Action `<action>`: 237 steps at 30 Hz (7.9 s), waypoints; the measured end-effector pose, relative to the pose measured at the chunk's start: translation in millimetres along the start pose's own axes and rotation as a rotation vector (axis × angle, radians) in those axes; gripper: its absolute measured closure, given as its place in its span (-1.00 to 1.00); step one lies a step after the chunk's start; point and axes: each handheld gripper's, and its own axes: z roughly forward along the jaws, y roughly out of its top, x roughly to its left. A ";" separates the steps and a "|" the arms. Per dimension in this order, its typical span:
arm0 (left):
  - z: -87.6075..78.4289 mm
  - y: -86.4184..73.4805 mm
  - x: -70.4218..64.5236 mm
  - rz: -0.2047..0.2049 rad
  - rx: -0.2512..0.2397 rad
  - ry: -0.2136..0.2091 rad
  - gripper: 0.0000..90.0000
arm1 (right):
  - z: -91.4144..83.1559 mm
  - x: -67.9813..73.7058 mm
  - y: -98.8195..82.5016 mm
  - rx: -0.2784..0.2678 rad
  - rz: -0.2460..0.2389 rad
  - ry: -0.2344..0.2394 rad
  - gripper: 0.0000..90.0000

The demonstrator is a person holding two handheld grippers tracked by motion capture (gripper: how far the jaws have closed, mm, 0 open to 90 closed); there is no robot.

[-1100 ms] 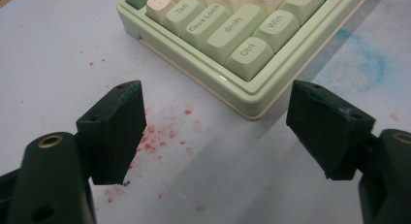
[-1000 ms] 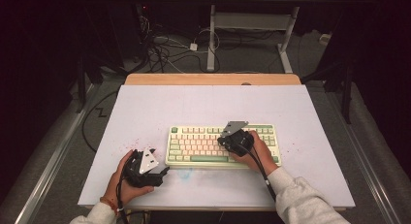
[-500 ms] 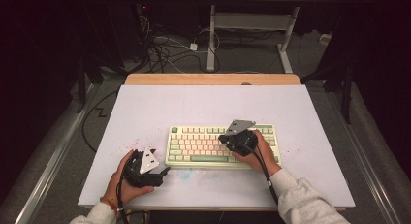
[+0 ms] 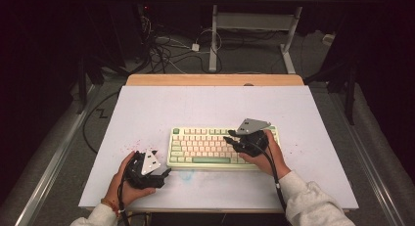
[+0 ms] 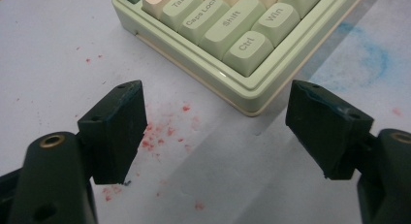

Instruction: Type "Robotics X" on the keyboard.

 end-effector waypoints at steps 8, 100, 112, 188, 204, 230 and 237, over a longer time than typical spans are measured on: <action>0.2 0.1 0.2 0.002 0.004 0.000 -0.53 | -14.7 -2.7 -1.7 -0.057 0.012 -0.022 -0.01; 20.1 75.8 -12.3 -0.001 -0.048 -0.212 0.94 | -105.2 17.0 -114.1 -0.050 0.047 -0.225 -0.46; 40.0 94.7 -20.8 0.034 -0.028 -0.228 0.94 | -103.3 17.4 -114.4 -0.042 0.035 -0.215 -0.46; 9.1 57.7 -5.9 0.102 -0.099 0.001 -0.58 | -102.9 15.7 -114.5 -0.026 0.048 -0.212 -0.46; 0.0 23.0 4.7 0.038 -0.071 0.008 -0.56 | -95.0 14.5 -102.2 -0.048 0.055 -0.202 -0.46; -24.5 -1.0 12.4 -0.087 -0.045 -0.069 0.90 | -92.3 14.1 -95.6 -0.062 0.056 -0.212 -0.46; -23.8 7.0 17.3 -0.108 -0.028 -0.068 0.94 | -92.7 15.1 -96.5 -0.059 0.051 -0.212 -0.46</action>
